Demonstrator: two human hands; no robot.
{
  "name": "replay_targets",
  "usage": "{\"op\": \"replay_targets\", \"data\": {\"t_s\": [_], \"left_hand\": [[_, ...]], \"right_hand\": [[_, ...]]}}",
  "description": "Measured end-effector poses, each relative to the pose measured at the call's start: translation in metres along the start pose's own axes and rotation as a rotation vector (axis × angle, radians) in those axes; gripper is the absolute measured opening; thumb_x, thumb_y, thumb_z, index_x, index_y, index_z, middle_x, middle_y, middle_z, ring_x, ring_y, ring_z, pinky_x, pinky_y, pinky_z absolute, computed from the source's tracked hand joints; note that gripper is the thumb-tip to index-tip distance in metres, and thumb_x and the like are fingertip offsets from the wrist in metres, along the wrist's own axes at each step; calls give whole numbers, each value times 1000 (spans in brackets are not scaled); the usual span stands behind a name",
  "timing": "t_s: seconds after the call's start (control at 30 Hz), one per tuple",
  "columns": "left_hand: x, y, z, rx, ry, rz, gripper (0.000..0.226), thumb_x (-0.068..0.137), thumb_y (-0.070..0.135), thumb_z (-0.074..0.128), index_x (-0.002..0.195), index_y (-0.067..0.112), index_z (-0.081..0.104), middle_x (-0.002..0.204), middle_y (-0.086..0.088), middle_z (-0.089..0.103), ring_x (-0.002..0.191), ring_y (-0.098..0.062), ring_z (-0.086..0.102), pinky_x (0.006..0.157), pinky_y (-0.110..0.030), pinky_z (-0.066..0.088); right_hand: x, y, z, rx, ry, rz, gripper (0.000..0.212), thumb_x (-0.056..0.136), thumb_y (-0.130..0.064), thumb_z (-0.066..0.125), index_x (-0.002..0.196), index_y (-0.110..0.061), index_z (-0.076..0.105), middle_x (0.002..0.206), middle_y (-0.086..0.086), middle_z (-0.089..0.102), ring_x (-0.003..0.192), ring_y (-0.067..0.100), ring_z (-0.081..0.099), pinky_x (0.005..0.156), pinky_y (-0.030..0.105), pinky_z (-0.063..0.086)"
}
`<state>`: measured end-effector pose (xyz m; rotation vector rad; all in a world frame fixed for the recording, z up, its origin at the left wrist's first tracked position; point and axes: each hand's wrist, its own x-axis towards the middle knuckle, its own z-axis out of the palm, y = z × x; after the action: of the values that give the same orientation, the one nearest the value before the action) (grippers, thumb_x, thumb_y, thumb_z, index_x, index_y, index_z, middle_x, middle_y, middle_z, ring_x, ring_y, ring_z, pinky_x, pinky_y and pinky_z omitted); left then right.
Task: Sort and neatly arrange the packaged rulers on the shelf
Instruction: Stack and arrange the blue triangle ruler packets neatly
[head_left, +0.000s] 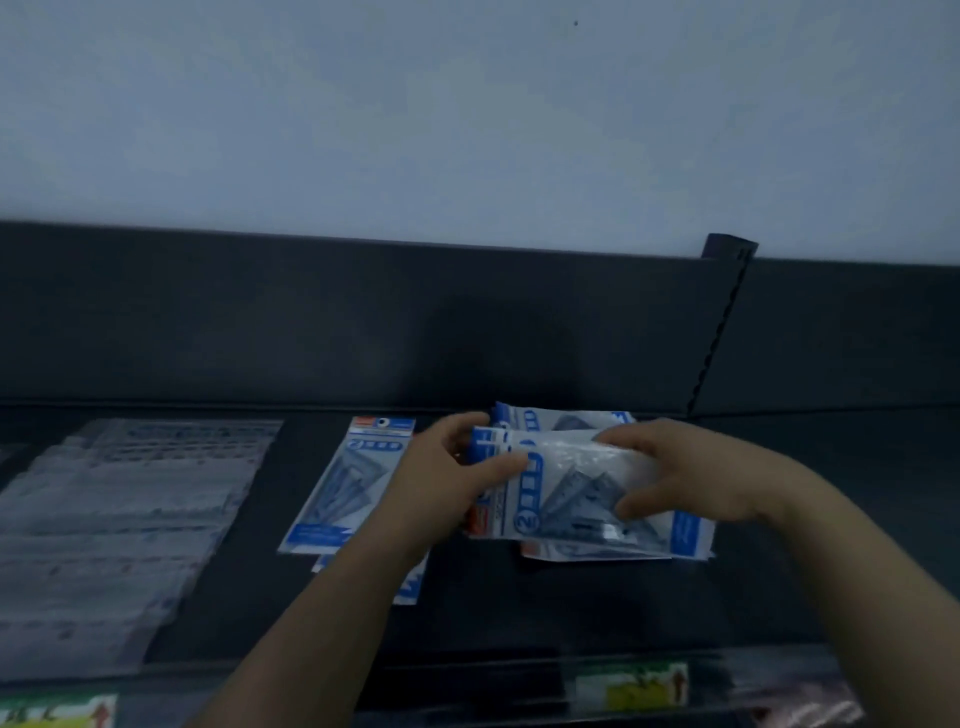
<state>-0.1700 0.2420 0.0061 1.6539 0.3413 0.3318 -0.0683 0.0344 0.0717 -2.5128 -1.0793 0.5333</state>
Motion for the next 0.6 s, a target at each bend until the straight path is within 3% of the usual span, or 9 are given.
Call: {"op": "replay_targets", "data": {"t_s": [0.13,0.2,0.37,0.47,0.6], "left_hand": [[10,5,42,155,-53,-5,34,78,21,78,108,25,62,108,3,67,80,-4,67,64,-19,56],[16,3,54,323,-45,2,32,79,22,78,107,24,63,111,6,62,85,-4,62,68,-20,53],[12,-15,70,392,2,-21,36,82,14,73,114,18,58,106,2,65,78,-3,60,60,-11,46],[6,-20,75,377,55,16,27,83,12,70,108,17,61,101,4,69,79,-1,62,70,-16,50],[-2,-23,83,477,141,54,34,87,16,66,115,25,48,102,12,57,79,8,52,60,-3,39]], "right_hand": [[8,33,-19,-138,-33,15,31,73,-29,78,100,-36,64,92,-18,64,80,0,61,75,25,50],[15,45,-18,-185,-60,29,29,73,-30,77,97,-35,62,94,-18,61,83,4,59,74,24,48],[15,67,1,-164,-42,20,70,71,-32,80,134,-30,47,118,-16,45,109,10,48,92,23,40],[11,71,4,-106,-10,-33,67,72,-30,79,132,-28,49,117,-16,48,102,8,50,89,23,44],[8,85,9,-153,18,-36,78,71,-48,76,139,-34,40,138,-12,45,118,11,46,100,28,42]]}}
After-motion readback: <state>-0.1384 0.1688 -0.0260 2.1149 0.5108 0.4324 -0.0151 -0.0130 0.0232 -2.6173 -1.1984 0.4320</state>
